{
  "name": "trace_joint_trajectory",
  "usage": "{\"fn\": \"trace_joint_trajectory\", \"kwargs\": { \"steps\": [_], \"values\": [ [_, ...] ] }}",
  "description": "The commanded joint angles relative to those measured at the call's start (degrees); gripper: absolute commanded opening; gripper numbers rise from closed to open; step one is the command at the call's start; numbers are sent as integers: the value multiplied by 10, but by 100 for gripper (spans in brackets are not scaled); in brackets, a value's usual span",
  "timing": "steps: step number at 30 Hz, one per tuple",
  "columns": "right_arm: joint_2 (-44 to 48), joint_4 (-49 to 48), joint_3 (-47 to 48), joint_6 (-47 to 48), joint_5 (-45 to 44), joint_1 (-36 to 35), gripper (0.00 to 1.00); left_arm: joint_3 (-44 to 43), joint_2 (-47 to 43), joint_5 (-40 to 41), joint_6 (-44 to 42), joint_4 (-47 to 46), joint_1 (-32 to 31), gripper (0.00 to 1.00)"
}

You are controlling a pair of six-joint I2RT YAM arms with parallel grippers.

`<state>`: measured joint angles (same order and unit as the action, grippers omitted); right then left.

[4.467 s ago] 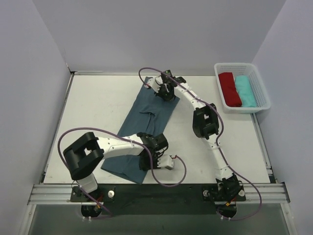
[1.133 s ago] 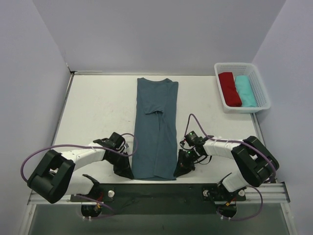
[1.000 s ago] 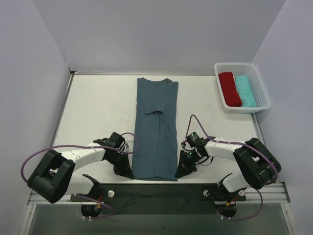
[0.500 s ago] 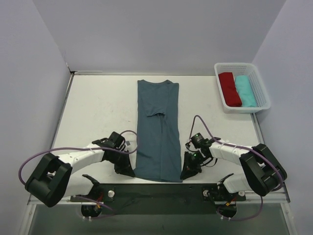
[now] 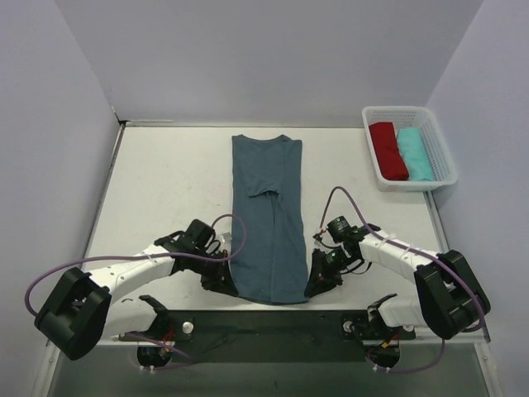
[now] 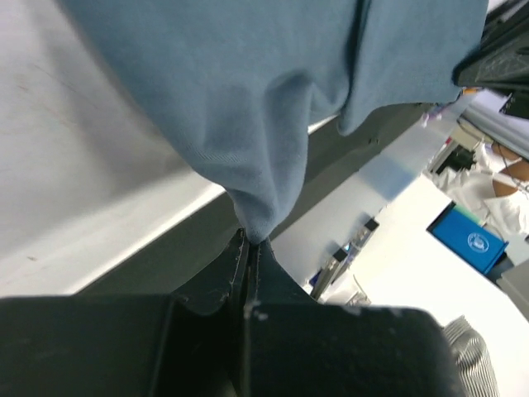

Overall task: Roll the t-shirts
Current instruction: Roll the T-shirt to the center of the board.

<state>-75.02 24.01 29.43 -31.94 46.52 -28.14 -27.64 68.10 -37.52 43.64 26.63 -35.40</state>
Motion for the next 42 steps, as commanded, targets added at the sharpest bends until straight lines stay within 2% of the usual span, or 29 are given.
{"fn": "trace_joint_trajectory", "kwargs": {
  "steps": [1, 11, 23, 30, 42],
  "values": [
    [17, 80, 4, 12, 29, -8, 0, -37, 3, -30, -8, 35, -18, 0],
    [11, 91, 19, 27, 64, 32, 0, -51, 4, -40, -18, 36, -1, 0],
    [-78, 84, 64, 36, 130, 116, 0, -100, 40, -51, -42, 47, 37, 0],
    [-123, 60, 102, 17, 133, 127, 0, -116, 72, -34, -55, 68, 92, 0],
    [-189, 44, 137, 1, 116, 144, 0, -126, 115, 7, -40, 40, 122, 0]
  ]
}}
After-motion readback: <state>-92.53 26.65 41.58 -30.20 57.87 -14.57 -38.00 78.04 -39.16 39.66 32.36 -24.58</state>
